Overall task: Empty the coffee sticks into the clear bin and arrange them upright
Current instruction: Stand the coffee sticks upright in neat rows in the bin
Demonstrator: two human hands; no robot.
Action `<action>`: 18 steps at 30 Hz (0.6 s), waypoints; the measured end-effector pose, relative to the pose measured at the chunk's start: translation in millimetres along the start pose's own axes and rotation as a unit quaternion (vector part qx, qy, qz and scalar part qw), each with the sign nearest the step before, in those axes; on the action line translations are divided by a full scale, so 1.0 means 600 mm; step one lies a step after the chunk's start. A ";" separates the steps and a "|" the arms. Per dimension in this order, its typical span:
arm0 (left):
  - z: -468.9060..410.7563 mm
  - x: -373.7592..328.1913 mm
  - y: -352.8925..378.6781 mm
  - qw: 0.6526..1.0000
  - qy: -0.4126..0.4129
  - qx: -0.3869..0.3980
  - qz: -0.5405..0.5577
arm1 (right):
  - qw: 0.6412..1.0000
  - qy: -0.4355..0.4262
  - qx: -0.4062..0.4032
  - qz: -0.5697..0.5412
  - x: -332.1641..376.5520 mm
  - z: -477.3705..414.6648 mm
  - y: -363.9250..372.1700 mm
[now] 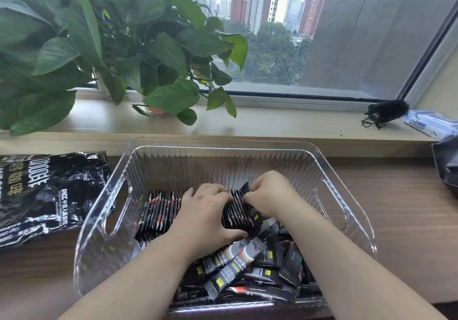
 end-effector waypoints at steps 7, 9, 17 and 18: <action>0.000 -0.002 -0.001 1.000 0.012 -0.003 -0.001 | 0.997 0.021 0.064 -0.045 0.004 0.009 -0.007; 0.001 -0.001 0.002 1.000 0.019 -0.002 -0.001 | 0.996 0.032 0.073 -0.043 0.005 0.013 -0.010; 0.001 0.000 0.006 0.999 0.030 -0.012 -0.002 | 0.992 0.045 0.084 -0.086 -0.009 -0.007 0.006; 0.001 0.000 0.007 0.999 0.032 -0.011 -0.004 | 0.991 0.051 0.081 -0.090 -0.012 -0.009 0.007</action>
Point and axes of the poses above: each hand's wrist, its own z-axis away from the middle knuckle, its own y-axis out of the palm, x = y × z, the point moved 4 cm from there along -z, towards the middle knuckle, and after that the axes turned 10 degrees about -x, right-handed, at the moved point
